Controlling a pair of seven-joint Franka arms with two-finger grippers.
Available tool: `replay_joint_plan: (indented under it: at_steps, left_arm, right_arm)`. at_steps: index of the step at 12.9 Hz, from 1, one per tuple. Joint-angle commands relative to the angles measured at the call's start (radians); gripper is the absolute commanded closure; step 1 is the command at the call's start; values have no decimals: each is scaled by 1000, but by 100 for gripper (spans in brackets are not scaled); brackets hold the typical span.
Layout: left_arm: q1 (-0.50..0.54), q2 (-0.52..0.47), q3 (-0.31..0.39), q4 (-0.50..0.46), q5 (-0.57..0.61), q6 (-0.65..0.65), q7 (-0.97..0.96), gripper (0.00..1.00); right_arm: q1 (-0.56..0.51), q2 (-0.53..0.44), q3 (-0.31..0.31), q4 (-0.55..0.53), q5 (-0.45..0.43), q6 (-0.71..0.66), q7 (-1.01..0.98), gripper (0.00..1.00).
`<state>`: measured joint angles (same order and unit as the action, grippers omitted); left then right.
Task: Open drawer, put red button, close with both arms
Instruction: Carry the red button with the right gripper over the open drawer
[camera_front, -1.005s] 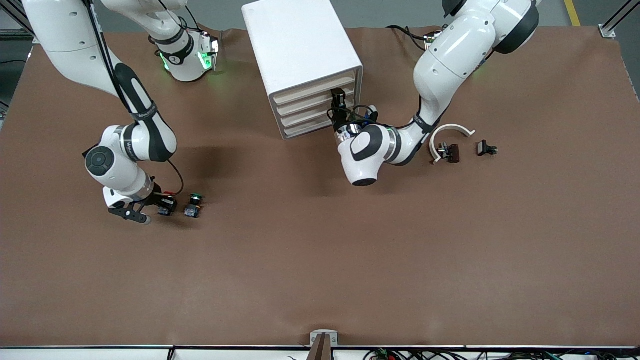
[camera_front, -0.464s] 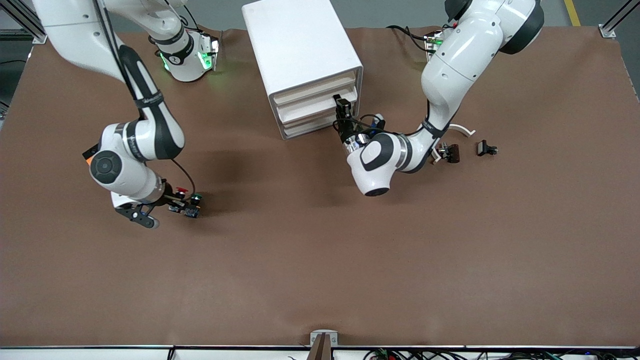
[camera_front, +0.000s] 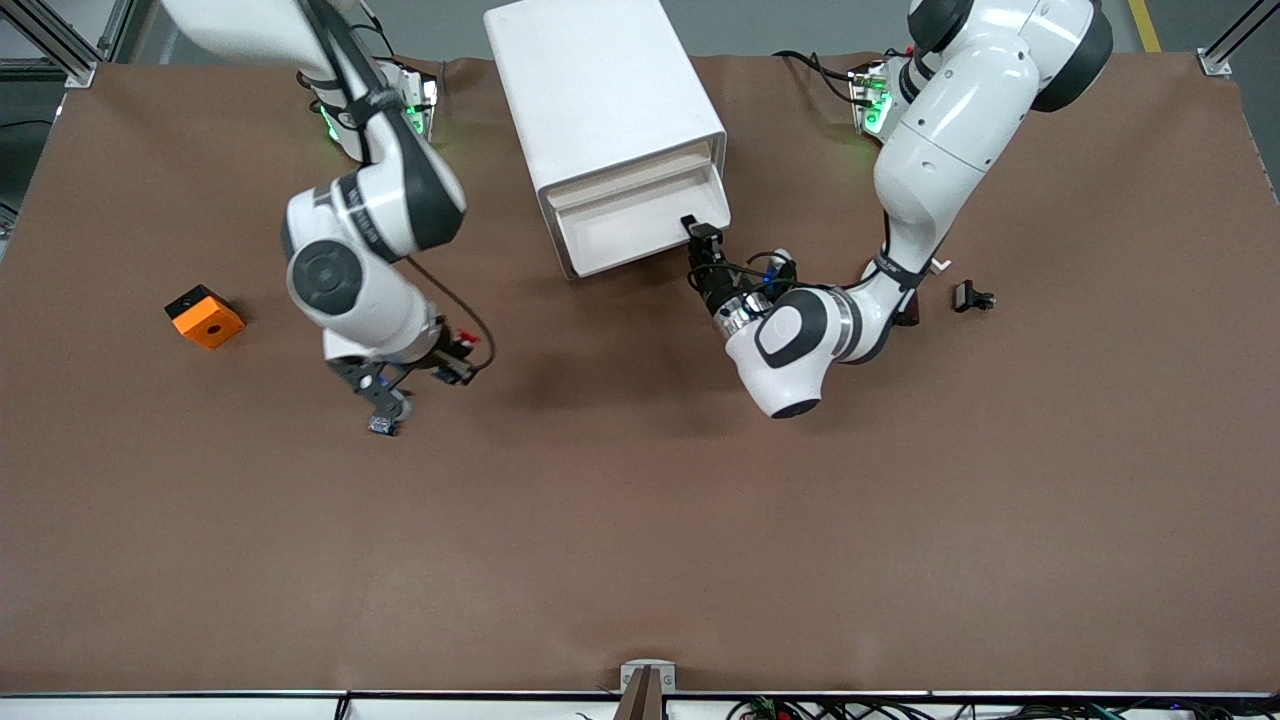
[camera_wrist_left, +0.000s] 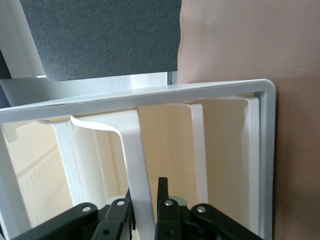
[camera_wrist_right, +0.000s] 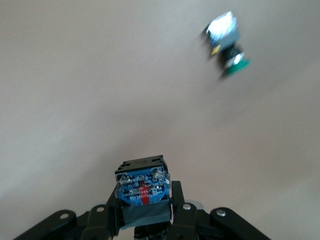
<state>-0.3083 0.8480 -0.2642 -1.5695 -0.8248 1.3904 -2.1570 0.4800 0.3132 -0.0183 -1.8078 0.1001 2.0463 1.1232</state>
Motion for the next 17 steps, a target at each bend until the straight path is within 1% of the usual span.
replay_joint_plan:
  at_steps: [1, 4, 6, 8, 10, 12, 13, 14, 15, 16, 17]
  left_arm:
    - [26, -1, 6, 29, -8, -1, -12, 82]
    - [58, -1, 22, 34, -36, 7, -14, 82]
    - [60, -1, 42, 60, -51, 7, -12, 82]
    - [74, -1, 42, 65, -53, 9, -12, 80]
    - [86, -3, 42, 69, -53, 9, -12, 80]
    - [89, -3, 42, 69, -53, 13, -12, 79]
    - [89, -1, 42, 69, -53, 15, -12, 78]
    - [89, -4, 42, 69, -53, 15, -1, 60]
    - [90, -9, 42, 71, -53, 19, 2, 16]
    - [95, -6, 43, 92, -54, 22, 2, 0]
    - [95, -4, 42, 106, -54, 24, 3, 0]
  right_arm:
    - [109, -2, -8, 109, 13, -89, 186, 100]
    - [248, 3, -9, 145, 13, -80, 383, 100]
    - [320, 7, -11, 157, 13, -75, 475, 100]
    - [397, 13, -11, 157, 12, -31, 573, 100]
    - [446, 44, -12, 157, -2, 6, 633, 100]
    - [468, 81, -12, 159, -8, 37, 676, 100]
    - [477, 104, -12, 166, -13, 37, 682, 100]
    - [479, 118, -14, 171, -14, 37, 688, 100]
    - [479, 122, -14, 171, -16, 37, 695, 100]
    - [479, 122, -14, 171, -17, 37, 698, 100]
    - [482, 122, -14, 171, -17, 37, 702, 100]
